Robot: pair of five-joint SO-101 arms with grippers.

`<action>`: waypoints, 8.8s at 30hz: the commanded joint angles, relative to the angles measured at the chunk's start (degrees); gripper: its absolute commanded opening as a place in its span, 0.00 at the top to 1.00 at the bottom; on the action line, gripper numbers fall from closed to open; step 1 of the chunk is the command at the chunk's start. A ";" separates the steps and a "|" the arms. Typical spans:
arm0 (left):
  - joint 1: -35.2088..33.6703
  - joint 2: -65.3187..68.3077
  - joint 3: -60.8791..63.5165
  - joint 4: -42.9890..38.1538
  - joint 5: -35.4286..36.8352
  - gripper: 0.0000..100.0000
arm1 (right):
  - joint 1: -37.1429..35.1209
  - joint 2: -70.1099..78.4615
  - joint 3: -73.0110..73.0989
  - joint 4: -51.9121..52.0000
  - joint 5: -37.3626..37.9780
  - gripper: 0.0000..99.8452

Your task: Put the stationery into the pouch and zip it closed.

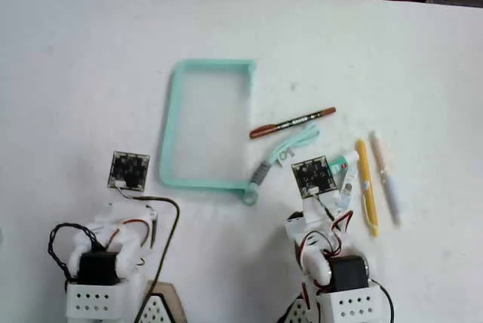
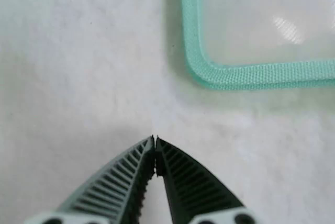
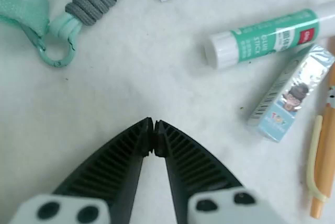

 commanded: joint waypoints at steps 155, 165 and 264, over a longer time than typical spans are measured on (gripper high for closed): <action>25.63 -0.40 -12.40 -30.59 -8.79 0.68 | -3.65 70.20 -108.04 6.46 -15.56 0.98; 22.20 -0.13 -5.19 -48.00 -11.25 0.68 | -4.88 80.57 -118.33 12.18 -19.60 0.98; 29.58 36.26 -17.41 -54.95 8.35 0.84 | -6.02 84.70 -111.82 2.51 -19.34 0.98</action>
